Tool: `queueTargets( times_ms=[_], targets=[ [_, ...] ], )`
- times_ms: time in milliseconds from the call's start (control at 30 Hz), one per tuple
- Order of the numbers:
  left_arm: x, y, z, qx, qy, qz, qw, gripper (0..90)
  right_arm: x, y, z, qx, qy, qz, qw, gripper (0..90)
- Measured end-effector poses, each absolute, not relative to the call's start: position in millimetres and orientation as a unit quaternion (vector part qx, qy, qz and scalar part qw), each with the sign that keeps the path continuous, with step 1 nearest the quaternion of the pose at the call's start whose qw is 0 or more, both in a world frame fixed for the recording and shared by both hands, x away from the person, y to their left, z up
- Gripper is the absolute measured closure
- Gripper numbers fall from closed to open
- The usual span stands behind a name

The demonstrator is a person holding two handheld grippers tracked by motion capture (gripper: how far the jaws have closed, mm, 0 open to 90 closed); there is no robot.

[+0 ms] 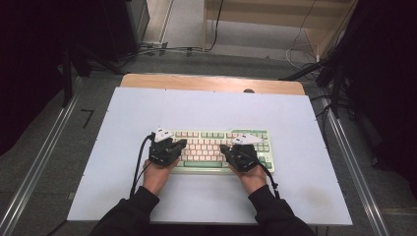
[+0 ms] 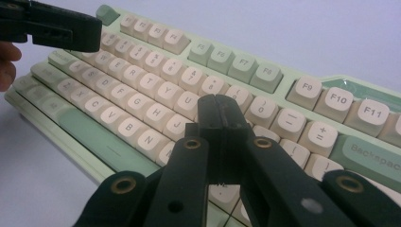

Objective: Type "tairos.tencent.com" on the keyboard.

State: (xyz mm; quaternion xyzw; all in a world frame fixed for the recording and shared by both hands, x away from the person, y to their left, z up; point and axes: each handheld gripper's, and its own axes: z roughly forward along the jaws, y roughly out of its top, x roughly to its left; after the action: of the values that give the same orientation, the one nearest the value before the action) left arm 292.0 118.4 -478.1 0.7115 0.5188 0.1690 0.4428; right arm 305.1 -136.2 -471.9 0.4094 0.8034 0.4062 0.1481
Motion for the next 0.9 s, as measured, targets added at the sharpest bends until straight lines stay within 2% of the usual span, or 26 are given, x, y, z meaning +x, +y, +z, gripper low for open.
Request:
queueTargets(
  times_ms=[900],
  targets=[
    [283.3, 110.2, -483.3, 0.722, 0.513, 0.161, 0.436, 90.0, 317.4, -131.7, -472.0, 0.414, 0.799, 0.408, 0.155, 87.5]
  ],
)
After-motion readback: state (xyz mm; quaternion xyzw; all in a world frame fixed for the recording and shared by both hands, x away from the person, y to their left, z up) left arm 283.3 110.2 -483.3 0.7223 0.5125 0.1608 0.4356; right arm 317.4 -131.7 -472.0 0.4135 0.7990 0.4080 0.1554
